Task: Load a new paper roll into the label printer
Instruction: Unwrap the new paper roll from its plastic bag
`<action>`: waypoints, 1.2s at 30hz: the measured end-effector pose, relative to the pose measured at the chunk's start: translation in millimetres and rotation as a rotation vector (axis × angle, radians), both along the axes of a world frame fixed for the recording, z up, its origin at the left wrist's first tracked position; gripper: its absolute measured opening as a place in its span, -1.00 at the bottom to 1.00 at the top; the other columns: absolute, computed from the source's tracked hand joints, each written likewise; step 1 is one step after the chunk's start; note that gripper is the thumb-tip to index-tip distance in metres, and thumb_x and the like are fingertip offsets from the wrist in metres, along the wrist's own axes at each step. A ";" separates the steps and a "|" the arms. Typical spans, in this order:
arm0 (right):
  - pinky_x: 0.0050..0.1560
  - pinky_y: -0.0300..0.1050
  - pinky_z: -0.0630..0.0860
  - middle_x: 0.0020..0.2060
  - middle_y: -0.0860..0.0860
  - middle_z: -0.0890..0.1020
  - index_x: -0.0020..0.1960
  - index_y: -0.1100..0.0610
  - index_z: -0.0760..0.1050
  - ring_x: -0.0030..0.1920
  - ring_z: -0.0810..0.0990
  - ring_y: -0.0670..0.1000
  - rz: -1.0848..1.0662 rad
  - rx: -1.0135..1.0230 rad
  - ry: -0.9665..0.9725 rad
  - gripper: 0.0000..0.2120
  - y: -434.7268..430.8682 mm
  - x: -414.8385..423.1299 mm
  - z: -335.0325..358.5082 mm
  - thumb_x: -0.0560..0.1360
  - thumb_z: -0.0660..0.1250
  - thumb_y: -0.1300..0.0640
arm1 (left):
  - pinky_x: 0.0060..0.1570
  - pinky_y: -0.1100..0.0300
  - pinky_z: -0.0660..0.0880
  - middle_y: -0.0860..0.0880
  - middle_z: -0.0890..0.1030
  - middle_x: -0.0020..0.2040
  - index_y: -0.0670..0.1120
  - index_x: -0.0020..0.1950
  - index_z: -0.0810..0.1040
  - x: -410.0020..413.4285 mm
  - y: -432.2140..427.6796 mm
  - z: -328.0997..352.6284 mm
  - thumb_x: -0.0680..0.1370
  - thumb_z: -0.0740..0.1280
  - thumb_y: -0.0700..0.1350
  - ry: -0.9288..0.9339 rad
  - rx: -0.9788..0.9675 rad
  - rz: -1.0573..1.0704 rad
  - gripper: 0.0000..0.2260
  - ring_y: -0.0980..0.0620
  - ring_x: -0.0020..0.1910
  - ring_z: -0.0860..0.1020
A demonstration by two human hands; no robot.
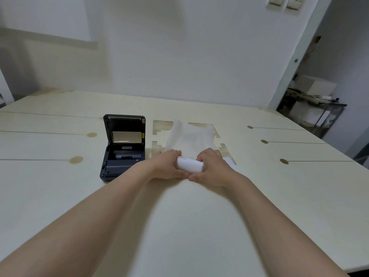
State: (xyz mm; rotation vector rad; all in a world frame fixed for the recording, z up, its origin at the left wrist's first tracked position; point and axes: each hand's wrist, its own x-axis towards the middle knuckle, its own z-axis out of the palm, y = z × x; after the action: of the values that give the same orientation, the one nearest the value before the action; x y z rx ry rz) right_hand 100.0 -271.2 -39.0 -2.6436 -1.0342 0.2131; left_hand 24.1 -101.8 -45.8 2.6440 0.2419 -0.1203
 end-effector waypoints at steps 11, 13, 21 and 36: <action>0.09 -0.09 0.43 0.12 -0.01 0.55 0.33 0.02 0.44 0.18 0.51 0.06 -0.093 0.197 -0.126 -0.49 -5.3 -8.3 -4.6 0.44 0.42 -0.13 | 0.51 -0.16 -0.07 -0.08 0.12 0.60 -0.14 0.56 0.14 10.2 -7.3 -16.8 0.55 0.00 0.37 0.020 0.323 0.012 -0.25 -0.12 0.56 0.05; 0.10 -0.08 0.45 0.09 -0.03 0.53 0.24 0.04 0.49 0.20 0.47 0.04 -0.112 0.198 -0.146 -0.55 -6.9 -9.0 -7.1 0.44 0.43 -0.14 | 0.50 -0.16 -0.03 -0.08 0.17 0.57 -0.15 0.53 0.20 10.9 -6.0 -18.3 0.55 0.00 0.38 0.021 0.317 0.019 -0.25 -0.14 0.54 0.09; -0.06 -0.14 0.36 0.02 -0.05 0.57 0.21 0.04 0.49 0.06 0.52 0.03 -0.112 0.103 -0.018 -0.66 -10.7 -4.8 -0.3 0.50 0.36 -0.07 | 0.51 -0.13 -0.10 -0.12 0.35 0.46 0.05 0.56 0.09 -0.2 -8.3 -9.1 0.53 0.24 0.28 -0.087 -0.005 0.073 -0.31 -0.12 0.53 0.12; -0.12 0.01 0.56 -0.01 -0.11 0.56 0.00 0.11 0.46 -0.05 0.54 -0.01 0.041 0.642 -0.264 -0.71 -26.6 -13.5 -5.6 0.37 0.44 0.34 | 0.49 -0.14 -0.32 -0.01 0.02 0.62 0.01 0.60 -0.07 3.0 -5.2 -15.8 0.41 0.40 0.28 -0.213 0.083 0.145 -0.05 -0.07 0.59 -0.19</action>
State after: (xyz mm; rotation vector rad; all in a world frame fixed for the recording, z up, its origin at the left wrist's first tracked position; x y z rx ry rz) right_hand 86.5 -297.8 -44.6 -2.0935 -1.0186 -0.4064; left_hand 27.1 -107.0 -61.6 2.6836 0.3722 0.2224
